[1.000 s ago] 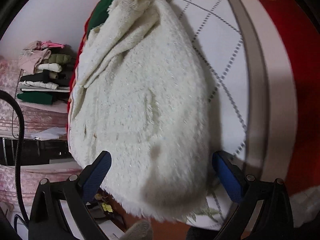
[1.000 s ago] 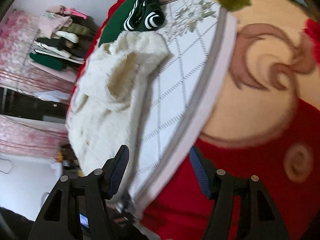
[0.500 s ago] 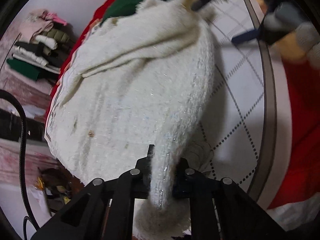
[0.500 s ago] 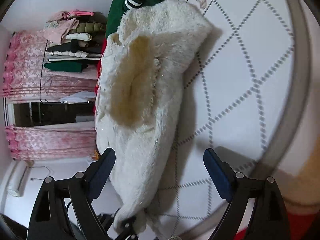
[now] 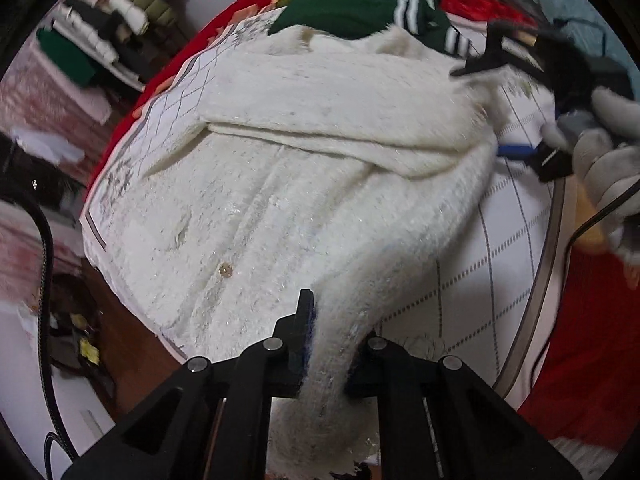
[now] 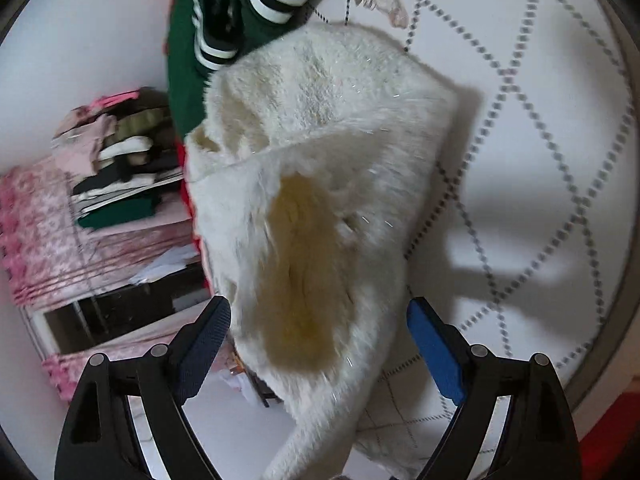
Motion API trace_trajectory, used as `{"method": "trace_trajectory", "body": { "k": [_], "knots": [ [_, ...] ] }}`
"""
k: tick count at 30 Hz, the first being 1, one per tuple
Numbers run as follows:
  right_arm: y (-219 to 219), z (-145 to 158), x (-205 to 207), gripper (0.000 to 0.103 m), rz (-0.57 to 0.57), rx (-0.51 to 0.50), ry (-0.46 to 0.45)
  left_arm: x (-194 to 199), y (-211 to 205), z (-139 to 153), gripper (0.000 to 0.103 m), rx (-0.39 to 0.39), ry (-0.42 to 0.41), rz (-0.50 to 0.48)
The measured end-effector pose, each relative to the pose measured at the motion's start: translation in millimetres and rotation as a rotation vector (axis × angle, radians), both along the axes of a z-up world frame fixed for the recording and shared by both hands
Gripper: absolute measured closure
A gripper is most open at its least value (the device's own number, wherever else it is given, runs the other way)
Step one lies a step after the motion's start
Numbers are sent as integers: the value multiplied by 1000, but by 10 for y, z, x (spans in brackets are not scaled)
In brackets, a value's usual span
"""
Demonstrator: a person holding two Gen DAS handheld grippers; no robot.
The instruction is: Fold large clothes
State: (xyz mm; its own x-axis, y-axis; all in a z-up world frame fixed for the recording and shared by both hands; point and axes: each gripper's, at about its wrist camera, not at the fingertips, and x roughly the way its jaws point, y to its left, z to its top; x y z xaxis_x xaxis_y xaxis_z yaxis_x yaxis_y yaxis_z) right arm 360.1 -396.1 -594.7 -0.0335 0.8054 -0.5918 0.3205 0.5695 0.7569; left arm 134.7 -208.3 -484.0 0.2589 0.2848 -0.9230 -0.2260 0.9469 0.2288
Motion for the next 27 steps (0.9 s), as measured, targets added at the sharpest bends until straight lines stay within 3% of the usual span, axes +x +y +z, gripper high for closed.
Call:
{"method": "trace_trajectory", "body": {
  "k": [2,3,4,6,13,19,24,27],
  "knots": [
    [109,-30,104,20,14,-40,16,55,139,15,96,-37,-12,17],
    [180,-36,154,49,19,-71,22,75,220,18,96,-54,-13,27],
    [284,-32,217,68,47,-143,33,90,314,16,96,-78,-11,38],
    [412,58,284,74,60,-208,23,125,493,28,96,-136,-7,61],
    [1021,905,448,78,82,-361,-93,159,1190,226,96,-306,-16,100],
    [1812,1530,628,79,120,-444,-184,210,1931,486,96,-385,-60,103],
    [2532,1776,745,79,204,-505,-229,255,2564,570,96,-405,-94,156],
    [3191,1747,858,79,276,-536,-244,272,2991,507,96,-407,-104,214]
  ]
}}
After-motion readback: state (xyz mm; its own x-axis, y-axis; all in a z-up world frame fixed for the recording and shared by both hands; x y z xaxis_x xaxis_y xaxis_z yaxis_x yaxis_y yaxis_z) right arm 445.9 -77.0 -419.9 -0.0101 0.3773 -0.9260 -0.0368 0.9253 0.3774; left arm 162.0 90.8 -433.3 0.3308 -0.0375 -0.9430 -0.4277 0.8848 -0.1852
